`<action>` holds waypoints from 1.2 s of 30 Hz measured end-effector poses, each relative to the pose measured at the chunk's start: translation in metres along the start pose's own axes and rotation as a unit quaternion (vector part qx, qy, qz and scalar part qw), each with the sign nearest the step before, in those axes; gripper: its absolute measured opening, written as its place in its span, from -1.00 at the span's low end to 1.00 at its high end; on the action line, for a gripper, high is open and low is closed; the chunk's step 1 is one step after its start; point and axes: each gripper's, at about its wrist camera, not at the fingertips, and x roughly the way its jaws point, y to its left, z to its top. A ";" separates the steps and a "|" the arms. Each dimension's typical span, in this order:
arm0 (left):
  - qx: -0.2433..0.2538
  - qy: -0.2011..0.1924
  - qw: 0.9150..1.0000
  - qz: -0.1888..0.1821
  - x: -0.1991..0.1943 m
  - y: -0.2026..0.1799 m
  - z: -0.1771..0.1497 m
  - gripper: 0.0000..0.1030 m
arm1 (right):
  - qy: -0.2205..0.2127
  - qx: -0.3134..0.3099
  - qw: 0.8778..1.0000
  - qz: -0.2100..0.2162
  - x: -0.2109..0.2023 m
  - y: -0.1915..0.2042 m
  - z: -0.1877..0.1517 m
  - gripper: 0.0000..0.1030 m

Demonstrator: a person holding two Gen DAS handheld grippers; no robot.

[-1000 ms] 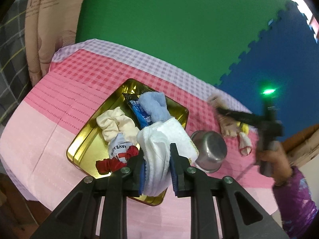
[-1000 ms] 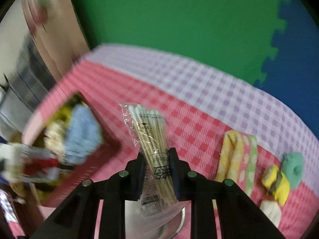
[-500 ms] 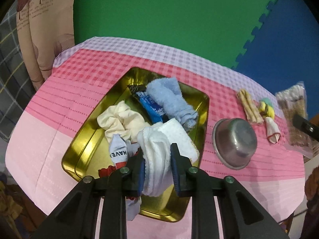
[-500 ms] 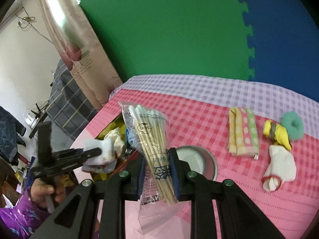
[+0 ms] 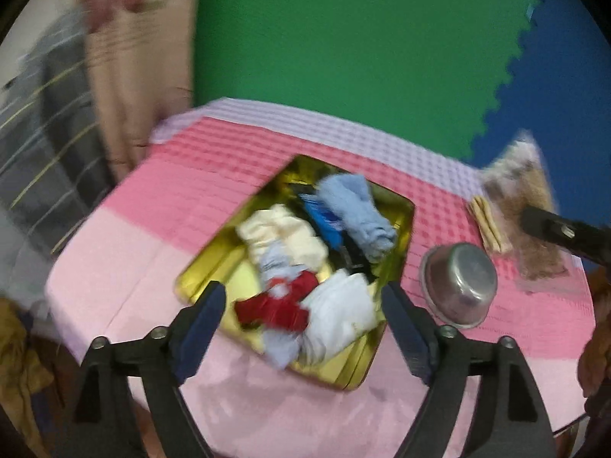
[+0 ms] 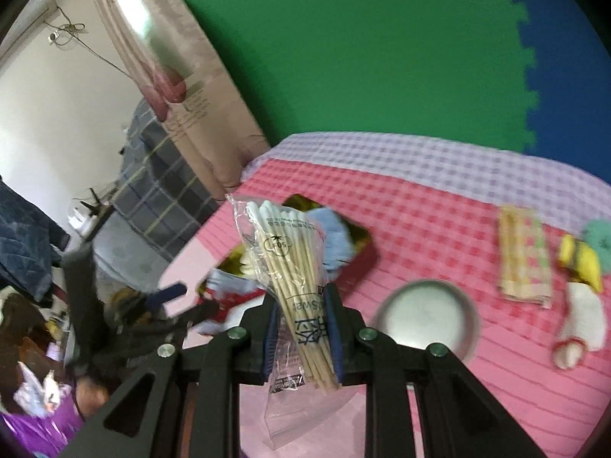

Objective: Organize soft objects
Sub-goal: 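Carry the toothpick pack into the tin with the right tool and release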

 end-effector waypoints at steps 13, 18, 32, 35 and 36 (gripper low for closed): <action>-0.042 -0.063 0.988 0.134 -0.026 0.037 -0.054 0.87 | 0.082 -0.005 0.997 -0.012 0.150 0.051 0.038 -0.56; -0.055 -0.065 0.988 0.128 -0.025 0.048 -0.053 0.87 | 0.096 -0.008 0.994 -0.054 0.189 0.053 0.041 -0.56; -0.051 -0.053 0.990 0.123 -0.022 0.049 -0.055 0.87 | 0.089 -0.002 0.993 -0.071 0.205 0.061 0.040 -0.01; -0.043 -0.050 0.990 0.128 -0.020 0.045 -0.056 0.87 | 0.050 0.019 0.998 -0.039 0.178 0.054 0.044 -0.01; -0.040 -0.051 0.989 0.130 -0.020 0.044 -0.056 0.87 | 0.038 0.023 0.999 -0.030 0.167 0.051 0.044 -0.01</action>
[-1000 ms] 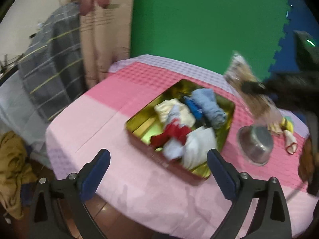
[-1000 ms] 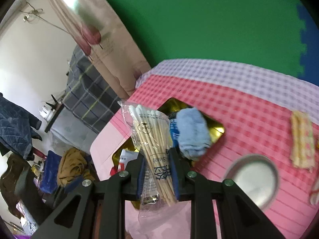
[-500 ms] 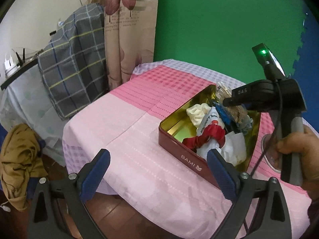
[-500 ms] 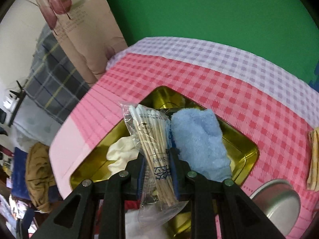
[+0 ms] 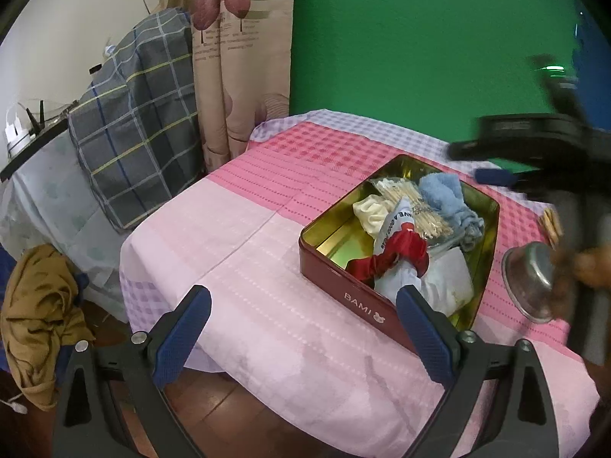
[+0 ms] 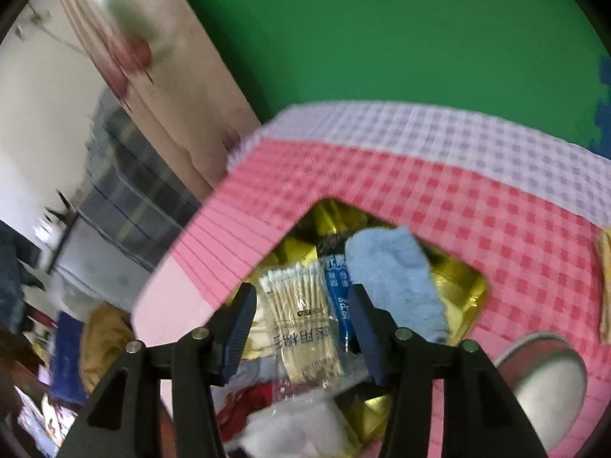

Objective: Organize soft objects
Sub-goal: 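Carry the toothpick pack into the tin with the right tool and release, then grasp the yellow-green striped towel with the left tool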

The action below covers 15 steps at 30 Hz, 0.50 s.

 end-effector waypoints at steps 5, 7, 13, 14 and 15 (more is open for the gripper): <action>0.013 -0.012 1.000 0.007 -0.005 -0.006 -0.001 0.87 | -0.092 0.016 0.995 -0.043 -0.081 -0.041 -0.042 0.11; 0.019 -0.015 1.000 0.009 -0.008 -0.009 -0.002 0.87 | -0.114 0.024 0.988 -0.102 -0.113 -0.074 -0.072 0.11; 0.047 -0.027 0.998 0.010 -0.015 -0.023 -0.007 0.87 | -0.113 0.078 0.942 -0.308 -0.194 -0.200 -0.156 0.11; 0.055 -0.029 0.998 0.007 -0.016 -0.027 -0.009 0.87 | -0.111 0.089 0.933 -0.331 -0.205 -0.218 -0.167 0.11; 0.062 -0.030 0.998 0.005 -0.018 -0.031 -0.010 0.87 | -0.110 0.100 0.923 -0.355 -0.217 -0.236 -0.179 0.11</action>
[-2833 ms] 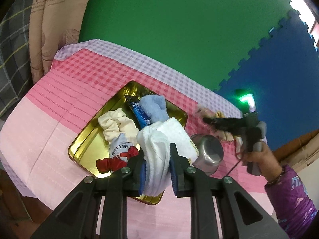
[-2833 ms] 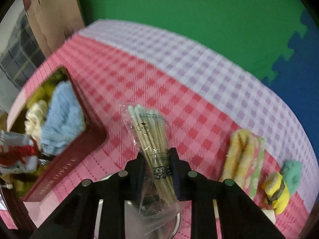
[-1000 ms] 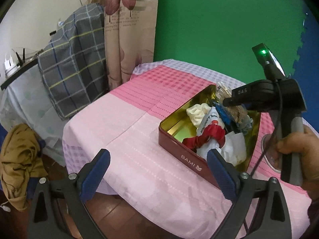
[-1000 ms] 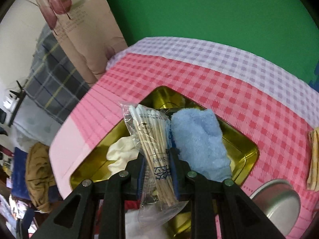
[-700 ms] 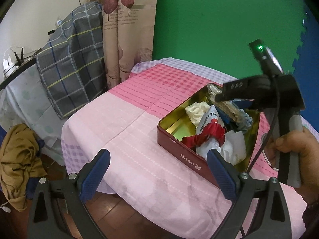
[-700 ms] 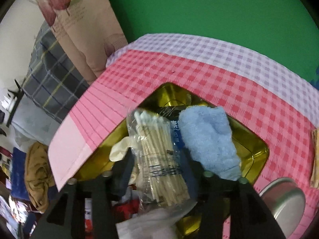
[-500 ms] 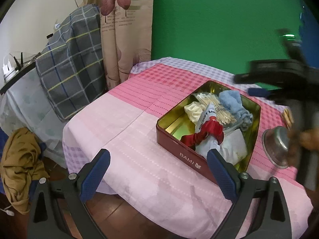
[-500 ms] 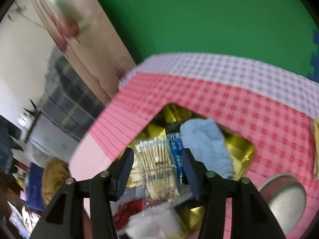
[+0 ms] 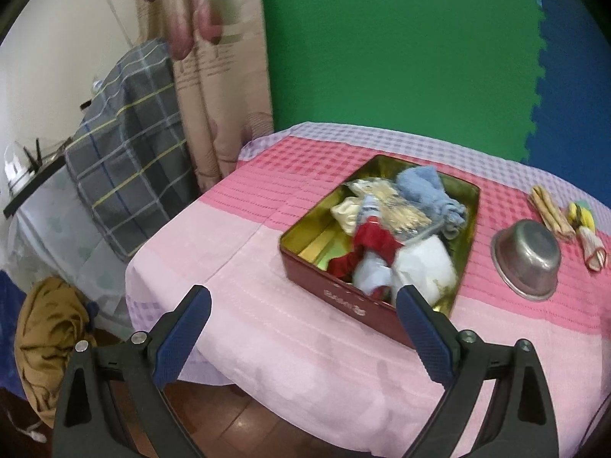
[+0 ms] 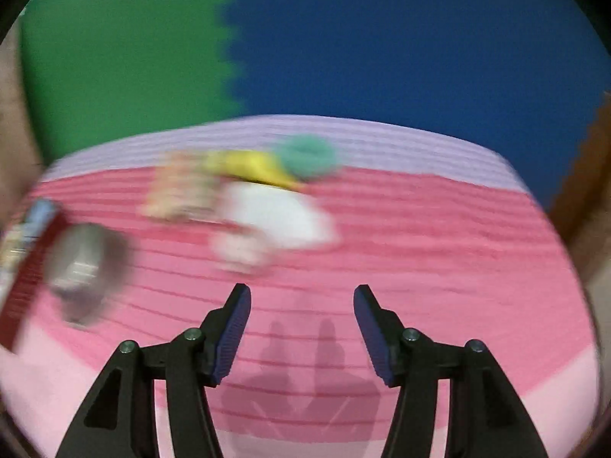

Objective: Organize soft objects
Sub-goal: 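Grasp the yellow-green striped towel with the left tool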

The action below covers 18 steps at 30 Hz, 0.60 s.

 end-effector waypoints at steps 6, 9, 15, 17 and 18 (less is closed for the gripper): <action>0.055 0.006 0.997 -0.050 -0.011 -0.038 0.006 0.87 | 0.020 0.011 0.992 -0.123 0.019 -0.095 -0.022 0.11; 0.075 0.033 0.991 -0.106 -0.010 -0.065 0.022 0.87 | 0.033 0.021 0.991 -0.126 0.028 -0.116 -0.029 0.16; 0.098 0.094 0.957 -0.257 0.006 -0.147 0.078 0.87 | 0.036 0.061 0.992 -0.100 0.031 -0.121 -0.032 0.36; 0.112 0.108 0.943 -0.293 0.015 -0.181 0.095 0.90 | 0.036 0.068 0.993 -0.091 0.031 -0.124 -0.033 0.38; 0.118 0.115 0.938 -0.304 0.021 -0.195 0.102 0.92 | 0.036 0.073 0.993 -0.085 0.032 -0.128 -0.034 0.40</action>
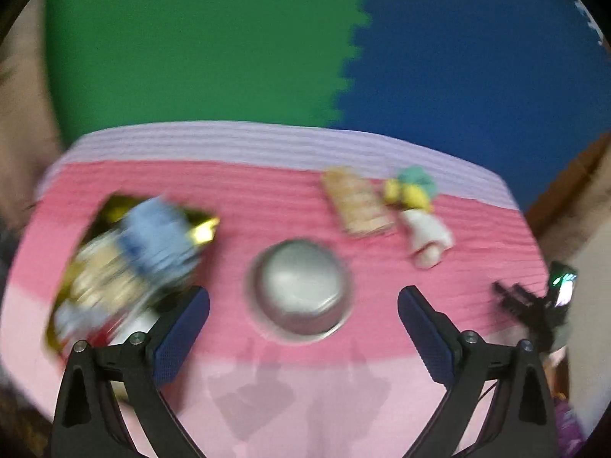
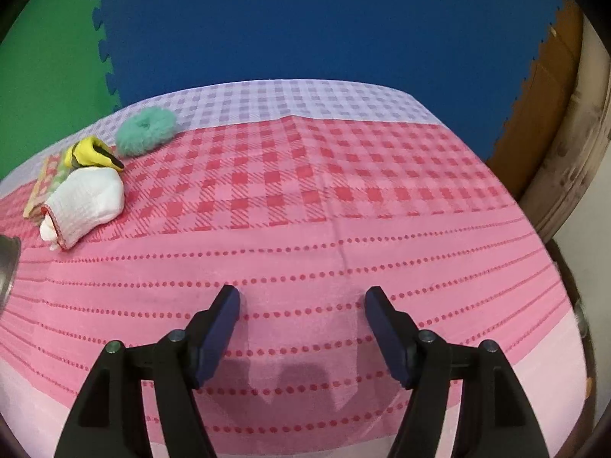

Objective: Organize soft objects
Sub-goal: 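Grasp the yellow-green striped towel with the left tool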

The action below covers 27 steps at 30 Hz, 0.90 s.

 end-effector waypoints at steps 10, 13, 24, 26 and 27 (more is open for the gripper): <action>-0.027 0.090 0.995 -0.023 0.130 -0.034 0.088 0.92 | -0.016 0.013 0.998 0.062 -0.005 -0.010 0.001 0.52; -0.020 0.103 0.994 -0.010 0.152 -0.037 0.093 0.92 | -0.026 0.019 0.997 0.071 -0.010 -0.011 0.001 0.52; -0.014 0.151 0.988 -0.029 0.214 -0.045 0.099 0.92 | -0.046 0.024 0.995 0.085 -0.018 -0.013 0.000 0.52; -0.015 0.166 0.986 -0.030 0.226 -0.049 0.098 0.92 | -0.049 0.025 0.995 0.087 -0.019 -0.013 0.001 0.52; -0.013 0.174 0.984 -0.029 0.231 -0.052 0.096 0.92 | -0.049 0.026 0.995 0.087 -0.020 -0.013 0.000 0.52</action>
